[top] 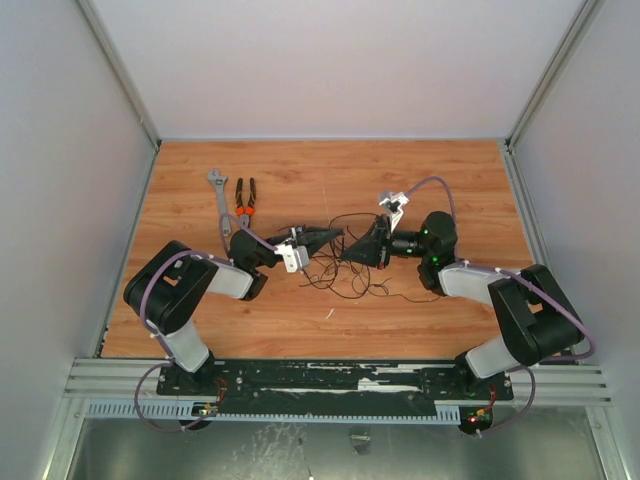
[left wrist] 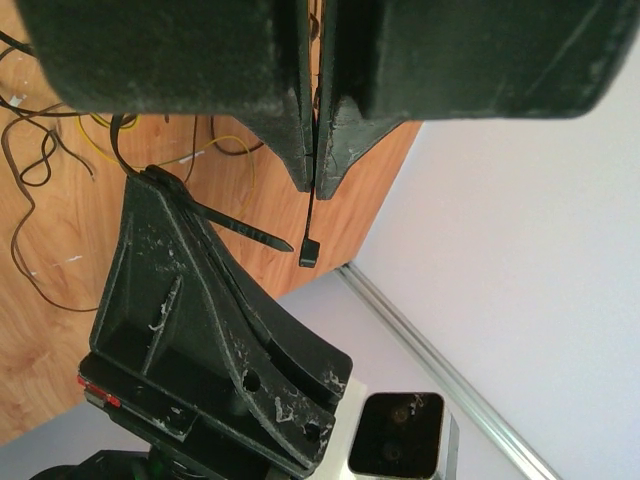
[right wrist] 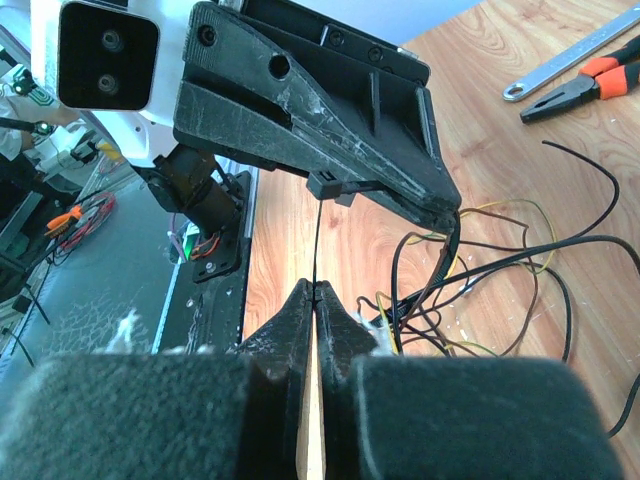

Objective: Zip-tie the wires
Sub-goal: Tie the cable at the center of the board.

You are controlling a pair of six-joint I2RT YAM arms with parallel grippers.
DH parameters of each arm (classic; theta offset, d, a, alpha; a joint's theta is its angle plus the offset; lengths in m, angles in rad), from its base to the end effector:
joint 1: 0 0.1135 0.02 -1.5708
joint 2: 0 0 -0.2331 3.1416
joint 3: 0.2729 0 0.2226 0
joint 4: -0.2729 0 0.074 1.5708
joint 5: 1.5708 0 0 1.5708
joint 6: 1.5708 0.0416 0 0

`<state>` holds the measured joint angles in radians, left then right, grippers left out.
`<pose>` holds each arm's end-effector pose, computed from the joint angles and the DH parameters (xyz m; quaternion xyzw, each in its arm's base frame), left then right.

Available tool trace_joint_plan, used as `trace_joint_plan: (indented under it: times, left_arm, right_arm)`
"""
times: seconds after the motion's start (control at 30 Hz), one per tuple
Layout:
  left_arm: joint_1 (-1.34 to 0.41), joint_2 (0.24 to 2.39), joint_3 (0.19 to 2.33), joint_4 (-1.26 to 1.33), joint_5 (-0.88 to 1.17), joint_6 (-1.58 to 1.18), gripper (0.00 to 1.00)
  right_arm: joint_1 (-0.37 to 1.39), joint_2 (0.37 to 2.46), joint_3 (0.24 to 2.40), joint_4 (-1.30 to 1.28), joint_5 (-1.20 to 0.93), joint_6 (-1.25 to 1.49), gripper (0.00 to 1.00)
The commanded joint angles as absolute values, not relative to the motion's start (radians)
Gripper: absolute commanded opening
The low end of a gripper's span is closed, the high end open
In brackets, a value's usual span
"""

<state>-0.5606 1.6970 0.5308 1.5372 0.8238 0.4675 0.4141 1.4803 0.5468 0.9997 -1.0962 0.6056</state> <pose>0.2245 -0.1770 0.2084 0.5421 0.2880 -0.2610 0.7450 0.2300 0.1415 0.2152 -0.3229 0.6169 0.6149 0.3701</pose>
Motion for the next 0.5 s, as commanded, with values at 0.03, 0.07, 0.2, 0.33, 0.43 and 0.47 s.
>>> trace_joint_plan:
  times: [0.03, 0.07, 0.2, 0.33, 0.43, 0.47]
  left_arm:
    - [-0.568, 1.674, 0.523, 1.862, 0.817, 0.488, 0.0]
    - [-0.569, 1.674, 0.523, 1.862, 0.817, 0.488, 0.0]
    - [-0.569, 1.677, 0.523, 1.861, 0.816, 0.488, 0.0]
    - [-0.57, 1.677, 0.523, 1.862, 0.817, 0.488, 0.0]
    - [-0.571, 1.675, 0.522, 1.862, 0.816, 0.489, 0.0]
    - [-0.571, 1.676, 0.522, 1.862, 0.814, 0.489, 0.0]
  right_arm:
    - [0.407, 1.494, 0.556, 1.016, -1.105, 0.607, 0.0]
    - [0.407, 1.493, 0.557, 1.019, -1.102, 0.607, 0.0]
    - [0.408, 1.483, 0.558, 1.024, -1.1, 0.611, 0.0]
    - [0.407, 1.474, 0.562, 1.008, -1.1, 0.602, 0.0]
    - [0.407, 1.474, 0.566, 1.012, -1.103, 0.604, 0.0]
    - [0.407, 1.473, 0.565, 1.014, -1.104, 0.604, 0.0]
